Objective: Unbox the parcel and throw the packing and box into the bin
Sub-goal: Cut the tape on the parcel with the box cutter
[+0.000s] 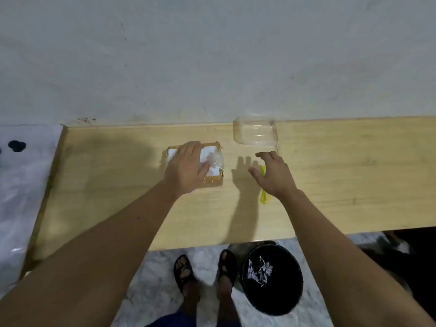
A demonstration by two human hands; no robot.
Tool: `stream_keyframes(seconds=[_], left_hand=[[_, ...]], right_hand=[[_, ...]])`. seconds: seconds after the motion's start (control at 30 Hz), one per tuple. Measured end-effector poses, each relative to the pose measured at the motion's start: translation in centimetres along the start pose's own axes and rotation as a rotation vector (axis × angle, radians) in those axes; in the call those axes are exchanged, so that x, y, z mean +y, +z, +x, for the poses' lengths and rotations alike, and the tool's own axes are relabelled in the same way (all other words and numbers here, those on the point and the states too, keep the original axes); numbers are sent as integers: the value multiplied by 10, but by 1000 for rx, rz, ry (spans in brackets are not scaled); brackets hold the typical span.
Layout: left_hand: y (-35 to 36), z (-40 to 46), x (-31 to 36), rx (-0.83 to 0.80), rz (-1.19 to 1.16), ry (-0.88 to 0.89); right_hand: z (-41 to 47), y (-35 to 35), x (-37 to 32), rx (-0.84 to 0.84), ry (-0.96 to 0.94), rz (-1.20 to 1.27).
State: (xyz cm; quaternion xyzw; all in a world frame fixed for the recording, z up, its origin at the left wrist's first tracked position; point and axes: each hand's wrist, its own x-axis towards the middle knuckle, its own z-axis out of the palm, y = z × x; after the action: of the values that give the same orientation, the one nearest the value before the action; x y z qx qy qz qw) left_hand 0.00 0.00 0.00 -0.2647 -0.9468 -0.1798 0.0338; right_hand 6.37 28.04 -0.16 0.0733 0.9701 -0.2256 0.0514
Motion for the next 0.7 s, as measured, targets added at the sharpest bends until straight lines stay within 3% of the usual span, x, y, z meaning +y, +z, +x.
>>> stream_keyframes(seconds=[0.2, 0.47, 0.7], left_hand=[[26, -8, -12, -88, -19, -28], [30, -7, -21, -28, -74, -8], [31, -6, -21, -29, -65, -8]], right_hand=[[-29, 43, 38, -93, 176, -27], [-32, 73, 40, -8, 414, 194], [-28, 83, 18, -39, 398, 331]])
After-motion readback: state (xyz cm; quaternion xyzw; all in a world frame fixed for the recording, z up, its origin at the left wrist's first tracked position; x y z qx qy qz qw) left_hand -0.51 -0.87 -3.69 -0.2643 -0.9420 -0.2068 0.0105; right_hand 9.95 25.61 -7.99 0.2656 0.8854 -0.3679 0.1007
